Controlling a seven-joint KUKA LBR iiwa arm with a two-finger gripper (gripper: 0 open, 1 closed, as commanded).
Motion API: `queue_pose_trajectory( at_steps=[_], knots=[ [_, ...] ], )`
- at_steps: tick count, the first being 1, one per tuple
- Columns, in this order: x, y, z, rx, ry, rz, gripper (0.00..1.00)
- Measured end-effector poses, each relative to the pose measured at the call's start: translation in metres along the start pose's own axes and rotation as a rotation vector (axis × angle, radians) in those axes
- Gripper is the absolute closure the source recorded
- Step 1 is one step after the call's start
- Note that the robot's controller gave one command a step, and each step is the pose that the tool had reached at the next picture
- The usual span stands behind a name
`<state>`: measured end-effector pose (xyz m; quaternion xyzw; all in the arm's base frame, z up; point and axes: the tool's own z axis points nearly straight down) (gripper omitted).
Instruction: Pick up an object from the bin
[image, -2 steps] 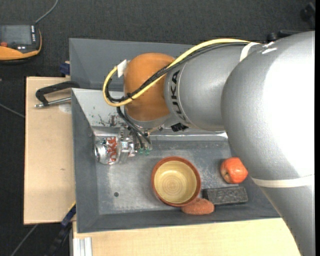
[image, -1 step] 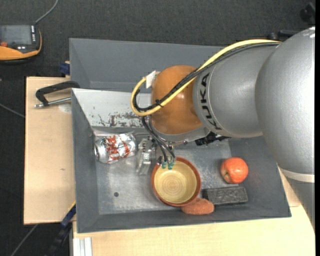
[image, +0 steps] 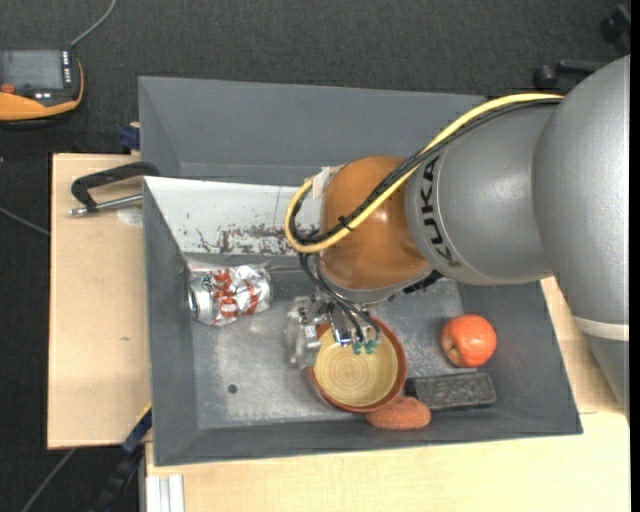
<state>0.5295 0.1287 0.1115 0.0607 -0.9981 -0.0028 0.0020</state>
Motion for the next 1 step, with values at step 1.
queue_pose_trajectory(
  at_steps=[1],
  knots=[
    [-0.0025,-0.0003,-0.151,-0.004,-0.015,0.114,1.0]
  ],
)
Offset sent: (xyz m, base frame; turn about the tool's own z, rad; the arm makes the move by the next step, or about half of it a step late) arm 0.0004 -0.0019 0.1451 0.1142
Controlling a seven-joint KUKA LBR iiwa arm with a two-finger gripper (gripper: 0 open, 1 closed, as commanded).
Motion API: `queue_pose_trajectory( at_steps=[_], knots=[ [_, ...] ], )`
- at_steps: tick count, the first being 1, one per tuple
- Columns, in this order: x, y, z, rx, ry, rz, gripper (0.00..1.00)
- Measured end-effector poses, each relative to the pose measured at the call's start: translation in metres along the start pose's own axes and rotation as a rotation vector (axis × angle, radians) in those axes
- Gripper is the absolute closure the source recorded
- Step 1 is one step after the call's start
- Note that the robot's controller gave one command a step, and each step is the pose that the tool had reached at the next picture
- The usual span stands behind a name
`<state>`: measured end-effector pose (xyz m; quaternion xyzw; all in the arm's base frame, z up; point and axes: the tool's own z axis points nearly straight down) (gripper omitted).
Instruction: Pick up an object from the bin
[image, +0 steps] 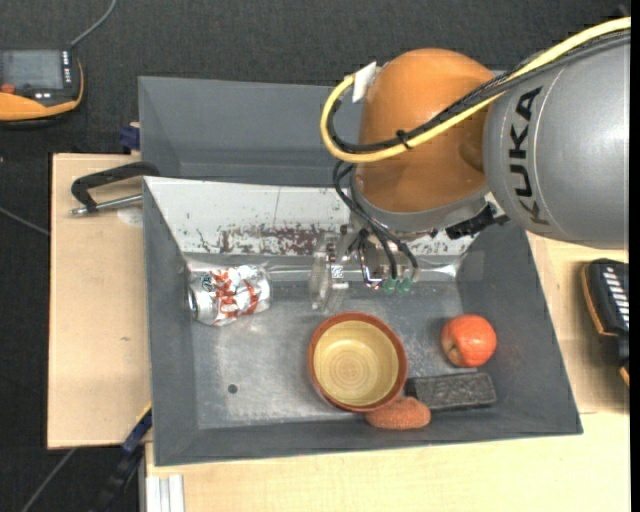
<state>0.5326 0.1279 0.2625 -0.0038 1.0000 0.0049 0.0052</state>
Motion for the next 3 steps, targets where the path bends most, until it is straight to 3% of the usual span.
queue_pose_trajectory(
  at_steps=[1,2,3],
  knots=[
    [-0.014,-0.051,-0.07,0.0,-0.015,-0.117,1.0],
    [-0.006,-0.068,0.07,0.0,-0.009,-0.215,1.0],
    [0.013,-0.091,-0.042,0.004,-0.021,-0.606,1.0]
  ],
)
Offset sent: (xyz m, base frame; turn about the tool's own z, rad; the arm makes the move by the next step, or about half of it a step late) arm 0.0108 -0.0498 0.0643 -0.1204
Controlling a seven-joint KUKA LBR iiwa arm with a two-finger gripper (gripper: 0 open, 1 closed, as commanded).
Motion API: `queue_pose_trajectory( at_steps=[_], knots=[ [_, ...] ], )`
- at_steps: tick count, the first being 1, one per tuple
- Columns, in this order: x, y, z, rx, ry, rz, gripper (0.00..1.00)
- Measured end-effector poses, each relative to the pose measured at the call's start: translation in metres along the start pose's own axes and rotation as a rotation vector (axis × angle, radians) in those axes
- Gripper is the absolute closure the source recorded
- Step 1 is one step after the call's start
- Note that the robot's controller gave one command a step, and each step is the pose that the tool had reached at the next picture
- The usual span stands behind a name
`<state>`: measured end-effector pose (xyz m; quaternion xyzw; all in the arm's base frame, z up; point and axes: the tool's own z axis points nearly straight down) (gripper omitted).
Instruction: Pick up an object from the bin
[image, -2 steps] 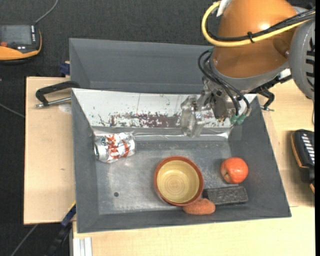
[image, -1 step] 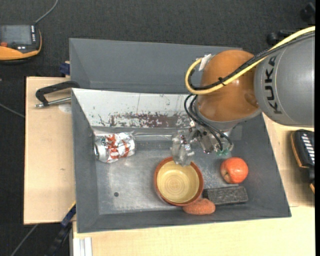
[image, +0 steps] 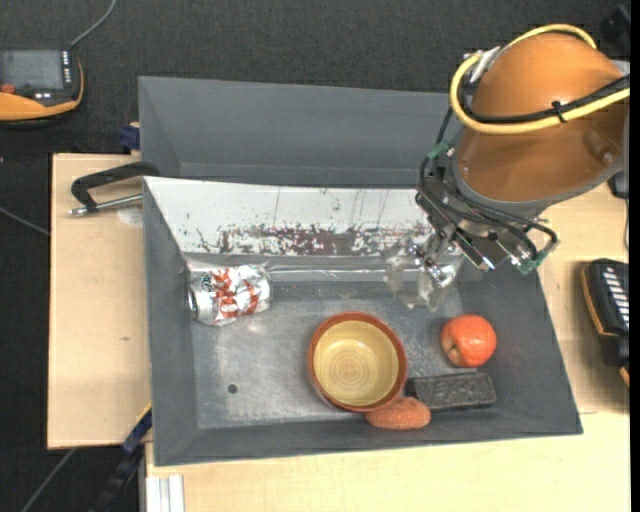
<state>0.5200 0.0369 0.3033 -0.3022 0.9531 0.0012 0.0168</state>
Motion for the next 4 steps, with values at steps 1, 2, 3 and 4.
queue_pose_trajectory(
  at_steps=[1,2,3,4],
  knots=[
    [-0.005,-0.018,0.145,-0.004,0.003,-0.092,1.0],
    [-0.017,-0.074,0.047,0.005,-0.007,-0.548,1.0],
    [-0.01,-0.027,0.09,0.001,-0.009,-0.619,1.0],
    [-0.012,-0.013,0.232,-0.003,-0.011,-0.643,1.0]
  ],
)
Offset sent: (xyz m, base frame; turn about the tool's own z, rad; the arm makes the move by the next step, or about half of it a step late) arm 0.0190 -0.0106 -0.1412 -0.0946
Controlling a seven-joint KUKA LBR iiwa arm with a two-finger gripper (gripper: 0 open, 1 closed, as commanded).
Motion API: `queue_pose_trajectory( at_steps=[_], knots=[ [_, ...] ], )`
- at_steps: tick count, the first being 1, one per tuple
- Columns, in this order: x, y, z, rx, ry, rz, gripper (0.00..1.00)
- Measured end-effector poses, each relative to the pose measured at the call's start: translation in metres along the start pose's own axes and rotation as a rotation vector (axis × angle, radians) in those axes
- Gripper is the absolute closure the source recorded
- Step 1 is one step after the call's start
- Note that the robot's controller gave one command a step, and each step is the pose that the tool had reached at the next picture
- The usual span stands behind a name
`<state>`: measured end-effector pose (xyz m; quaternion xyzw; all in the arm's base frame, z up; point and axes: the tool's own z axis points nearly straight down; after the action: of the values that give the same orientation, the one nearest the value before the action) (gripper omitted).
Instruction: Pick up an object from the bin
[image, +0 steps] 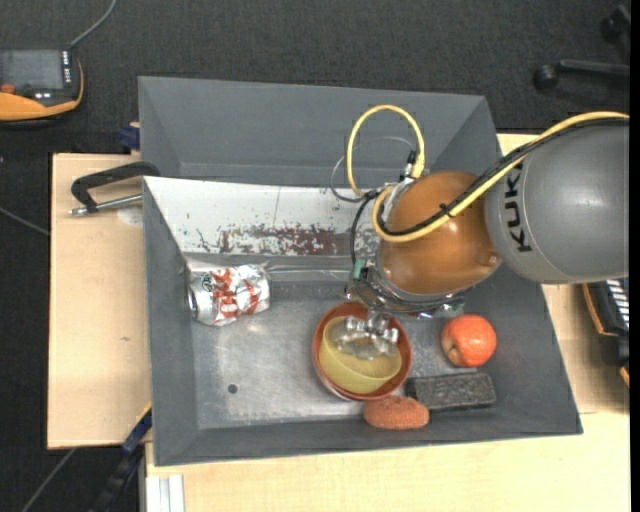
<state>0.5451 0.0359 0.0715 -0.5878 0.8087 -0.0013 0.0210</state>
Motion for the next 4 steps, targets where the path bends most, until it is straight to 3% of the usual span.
queue_pose_trajectory(
  at_steps=[1,2,3,4],
  knots=[
    [0.016,-0.032,-0.084,0.009,-0.002,-0.623,1.0],
    [-0.003,-0.034,-0.254,0.021,-0.003,-0.919,1.0],
    [-0.039,-0.03,-0.294,0.031,-0.006,-0.993,1.0],
    [-0.023,-0.034,-0.192,0.025,-0.009,-1.078,1.0]
  ],
)
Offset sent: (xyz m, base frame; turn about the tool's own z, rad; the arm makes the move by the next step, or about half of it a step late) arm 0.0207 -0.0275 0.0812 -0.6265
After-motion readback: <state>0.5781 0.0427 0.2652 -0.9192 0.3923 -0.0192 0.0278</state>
